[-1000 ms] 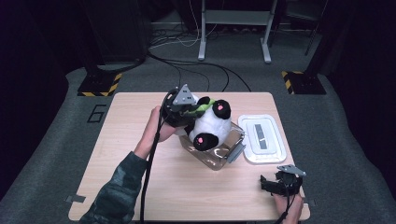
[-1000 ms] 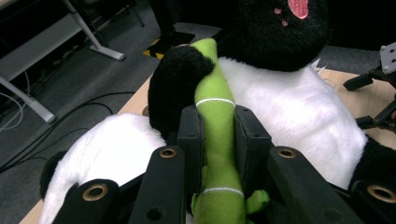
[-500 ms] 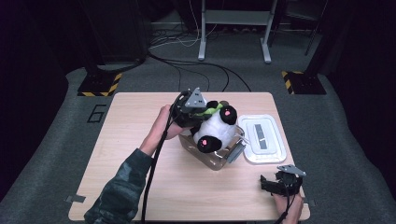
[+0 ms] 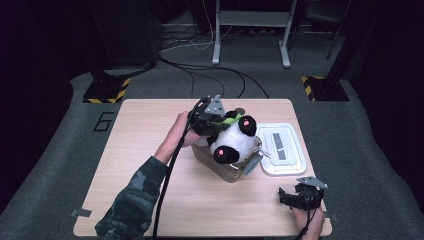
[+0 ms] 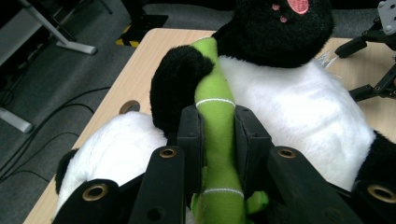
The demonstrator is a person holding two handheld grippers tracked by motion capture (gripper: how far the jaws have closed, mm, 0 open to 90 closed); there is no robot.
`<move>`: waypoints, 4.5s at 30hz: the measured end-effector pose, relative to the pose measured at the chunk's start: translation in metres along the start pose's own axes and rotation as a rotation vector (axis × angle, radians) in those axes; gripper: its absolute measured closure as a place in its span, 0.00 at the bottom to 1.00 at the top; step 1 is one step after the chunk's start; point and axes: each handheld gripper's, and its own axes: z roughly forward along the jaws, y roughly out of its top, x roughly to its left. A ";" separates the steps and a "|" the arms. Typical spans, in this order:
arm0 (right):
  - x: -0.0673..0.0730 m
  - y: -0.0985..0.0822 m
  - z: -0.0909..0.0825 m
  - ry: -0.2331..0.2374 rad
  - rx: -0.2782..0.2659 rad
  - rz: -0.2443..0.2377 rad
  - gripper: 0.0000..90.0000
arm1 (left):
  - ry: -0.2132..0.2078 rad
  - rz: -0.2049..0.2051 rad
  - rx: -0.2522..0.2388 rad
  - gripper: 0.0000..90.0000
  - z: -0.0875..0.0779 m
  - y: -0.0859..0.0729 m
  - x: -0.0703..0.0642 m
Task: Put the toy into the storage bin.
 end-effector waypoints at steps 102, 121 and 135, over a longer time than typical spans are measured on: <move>0.000 0.000 0.000 -0.007 -0.005 -0.001 0.02 | 0.041 -0.264 0.153 0.42 0.073 -0.019 -0.015; 0.000 0.000 0.000 -0.006 -0.005 -0.004 0.02 | 0.121 -0.321 0.113 0.28 0.035 -0.034 -0.005; 0.000 0.000 0.000 -0.006 -0.005 -0.003 0.02 | 0.082 -0.360 0.194 0.25 0.057 -0.057 -0.005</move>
